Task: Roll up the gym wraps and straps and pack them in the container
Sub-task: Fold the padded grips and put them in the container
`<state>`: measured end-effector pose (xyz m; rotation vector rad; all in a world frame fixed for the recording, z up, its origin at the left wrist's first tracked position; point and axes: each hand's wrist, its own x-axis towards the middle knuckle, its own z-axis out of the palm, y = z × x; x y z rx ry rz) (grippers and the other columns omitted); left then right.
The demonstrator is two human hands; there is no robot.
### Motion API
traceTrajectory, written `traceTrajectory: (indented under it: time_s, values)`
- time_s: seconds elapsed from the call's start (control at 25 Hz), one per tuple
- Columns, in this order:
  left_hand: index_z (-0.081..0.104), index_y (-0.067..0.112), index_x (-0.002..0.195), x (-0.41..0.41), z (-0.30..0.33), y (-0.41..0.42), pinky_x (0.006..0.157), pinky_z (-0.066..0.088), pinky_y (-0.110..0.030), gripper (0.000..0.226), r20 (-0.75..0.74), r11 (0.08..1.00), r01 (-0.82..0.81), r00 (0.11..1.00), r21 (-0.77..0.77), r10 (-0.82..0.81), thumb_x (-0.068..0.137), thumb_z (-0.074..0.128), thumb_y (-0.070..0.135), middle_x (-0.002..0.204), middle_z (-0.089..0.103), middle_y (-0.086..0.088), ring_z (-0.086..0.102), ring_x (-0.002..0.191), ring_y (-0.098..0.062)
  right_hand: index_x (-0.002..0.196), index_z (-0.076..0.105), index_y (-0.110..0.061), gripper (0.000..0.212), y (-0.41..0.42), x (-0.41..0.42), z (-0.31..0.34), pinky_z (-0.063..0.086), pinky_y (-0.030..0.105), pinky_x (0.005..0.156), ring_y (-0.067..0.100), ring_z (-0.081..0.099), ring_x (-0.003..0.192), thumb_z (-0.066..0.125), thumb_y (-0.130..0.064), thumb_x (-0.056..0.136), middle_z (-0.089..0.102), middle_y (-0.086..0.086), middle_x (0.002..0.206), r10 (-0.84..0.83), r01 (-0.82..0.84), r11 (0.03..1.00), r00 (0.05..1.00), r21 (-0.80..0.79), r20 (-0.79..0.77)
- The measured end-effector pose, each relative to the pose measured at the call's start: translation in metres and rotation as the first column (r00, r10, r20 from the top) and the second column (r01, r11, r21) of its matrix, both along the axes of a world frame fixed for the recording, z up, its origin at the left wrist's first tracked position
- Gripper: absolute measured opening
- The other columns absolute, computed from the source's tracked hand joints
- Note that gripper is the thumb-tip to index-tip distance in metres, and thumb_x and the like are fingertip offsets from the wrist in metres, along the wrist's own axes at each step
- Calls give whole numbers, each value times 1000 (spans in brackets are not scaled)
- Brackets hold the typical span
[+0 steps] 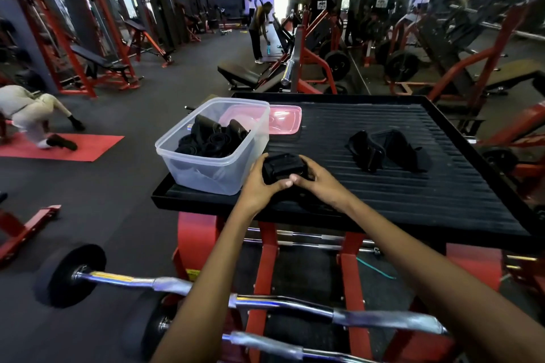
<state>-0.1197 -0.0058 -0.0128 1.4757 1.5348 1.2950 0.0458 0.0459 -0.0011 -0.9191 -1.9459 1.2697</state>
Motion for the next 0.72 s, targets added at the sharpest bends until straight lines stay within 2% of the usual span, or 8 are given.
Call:
traceTrajectory:
  time_s: [0.16,0.28,0.36,0.44,0.52,0.56,0.64,0.72]
  values:
    - [48,21,122,3,2,-3,103,45,-41,73,-35,999,6,999,47,-4,60,78,46,122,61,3,57,116,-11,137,41,-9,51,1,5,-5,39,17,100,10,51,118,59,-7,89,54,2,129,37,-39,997,999,-72,-31]
    - [49,27,114,9,3,-5,105,43,-36,54,51,993,-80,996,87,75,69,74,44,117,59,15,56,114,-7,135,44,-11,51,-1,5,-1,36,23,104,11,51,119,62,-7,87,55,0,125,-49,44,996,996,-81,-69]
    - [46,30,122,12,3,-9,107,39,-32,54,107,979,-169,982,114,157,74,68,44,119,53,19,50,119,-6,132,46,-10,47,-4,7,2,37,22,102,10,51,115,62,-10,88,56,2,122,-164,160,986,983,-50,-86]
    - [49,21,124,19,7,-16,106,35,-20,47,25,935,-250,967,251,252,81,59,37,122,50,11,46,118,-1,126,52,-9,39,-5,11,4,43,27,98,13,55,110,62,-13,89,60,5,118,-289,291,957,949,-2,-128]
    - [51,22,117,36,12,-28,101,33,-12,32,-40,858,-262,950,441,311,85,53,22,117,51,8,46,111,6,117,57,-9,28,-6,18,5,47,34,92,16,59,103,60,-13,90,62,1,105,-367,377,926,910,17,-191]
    - [52,23,112,47,14,-34,100,36,-14,28,-40,835,-244,952,493,302,85,51,19,114,52,8,47,109,5,113,59,-10,23,-7,23,5,48,35,88,17,61,98,59,-12,90,63,-2,98,-389,403,915,895,23,-218]
    - [57,21,104,67,17,-36,107,35,-29,23,-46,818,-243,949,522,312,83,48,18,108,57,6,50,107,-2,107,61,-12,17,-8,38,7,49,33,81,18,62,91,58,-9,90,63,-2,91,-420,443,895,876,49,-239]
    - [60,17,99,84,21,-29,118,16,-34,22,-107,783,-309,897,540,428,82,46,17,106,58,5,50,108,-8,106,63,-9,16,-8,55,11,49,33,80,20,62,89,57,-8,90,65,3,92,-445,471,878,868,83,-219]
